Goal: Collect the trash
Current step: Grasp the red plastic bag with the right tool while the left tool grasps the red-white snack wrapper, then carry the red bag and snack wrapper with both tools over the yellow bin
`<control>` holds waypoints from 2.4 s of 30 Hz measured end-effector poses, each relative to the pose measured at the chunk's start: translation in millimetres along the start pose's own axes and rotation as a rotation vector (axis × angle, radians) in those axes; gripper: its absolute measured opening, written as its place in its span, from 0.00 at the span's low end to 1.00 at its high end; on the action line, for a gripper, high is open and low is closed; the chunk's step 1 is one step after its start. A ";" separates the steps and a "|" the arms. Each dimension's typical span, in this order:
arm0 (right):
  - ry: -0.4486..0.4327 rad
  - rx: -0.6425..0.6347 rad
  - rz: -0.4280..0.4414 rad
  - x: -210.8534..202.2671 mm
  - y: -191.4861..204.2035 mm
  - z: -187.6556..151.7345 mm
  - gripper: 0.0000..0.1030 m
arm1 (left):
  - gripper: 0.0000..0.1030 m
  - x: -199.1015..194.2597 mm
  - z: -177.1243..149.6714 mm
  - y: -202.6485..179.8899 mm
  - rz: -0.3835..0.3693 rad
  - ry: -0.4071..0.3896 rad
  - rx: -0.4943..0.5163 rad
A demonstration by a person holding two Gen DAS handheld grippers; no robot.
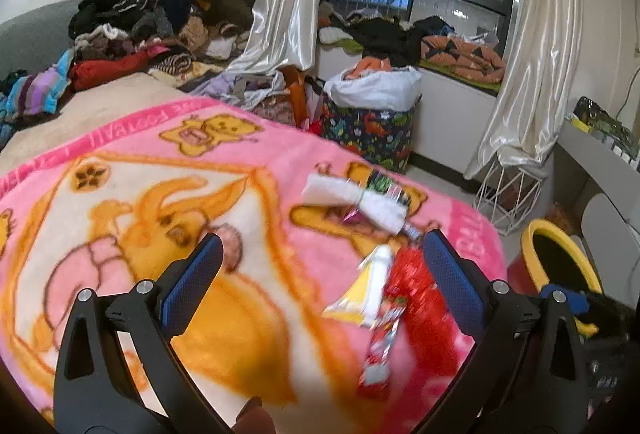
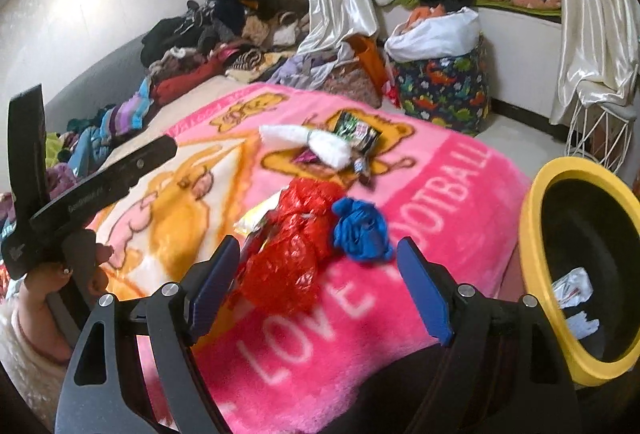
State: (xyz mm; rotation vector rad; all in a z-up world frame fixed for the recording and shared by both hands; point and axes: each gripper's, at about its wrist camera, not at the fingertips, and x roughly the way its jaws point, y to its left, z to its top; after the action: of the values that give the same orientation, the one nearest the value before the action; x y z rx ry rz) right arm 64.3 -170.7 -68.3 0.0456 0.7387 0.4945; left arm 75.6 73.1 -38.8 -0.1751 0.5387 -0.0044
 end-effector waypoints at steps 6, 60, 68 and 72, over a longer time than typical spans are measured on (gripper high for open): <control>0.087 0.022 0.015 24.7 9.5 -3.7 0.73 | 0.82 3.5 -25.1 15.6 -0.057 0.081 0.006; -0.091 0.091 0.163 -58.5 -30.5 47.5 0.01 | 0.11 -9.5 1.2 -82.0 -0.287 0.119 0.099; -0.146 0.149 0.133 -78.1 -60.2 48.6 0.01 | 0.11 -6.2 7.1 -103.4 -0.313 0.107 0.101; -0.175 0.180 0.122 -87.7 -74.2 48.5 0.01 | 0.11 -8.5 10.3 -117.7 -0.321 0.095 0.122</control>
State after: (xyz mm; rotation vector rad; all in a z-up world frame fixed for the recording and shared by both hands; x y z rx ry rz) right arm 71.7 -269.3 7.8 0.2996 0.6094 0.5317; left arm 78.4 -40.7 -6.0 -0.1412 0.5988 -0.3587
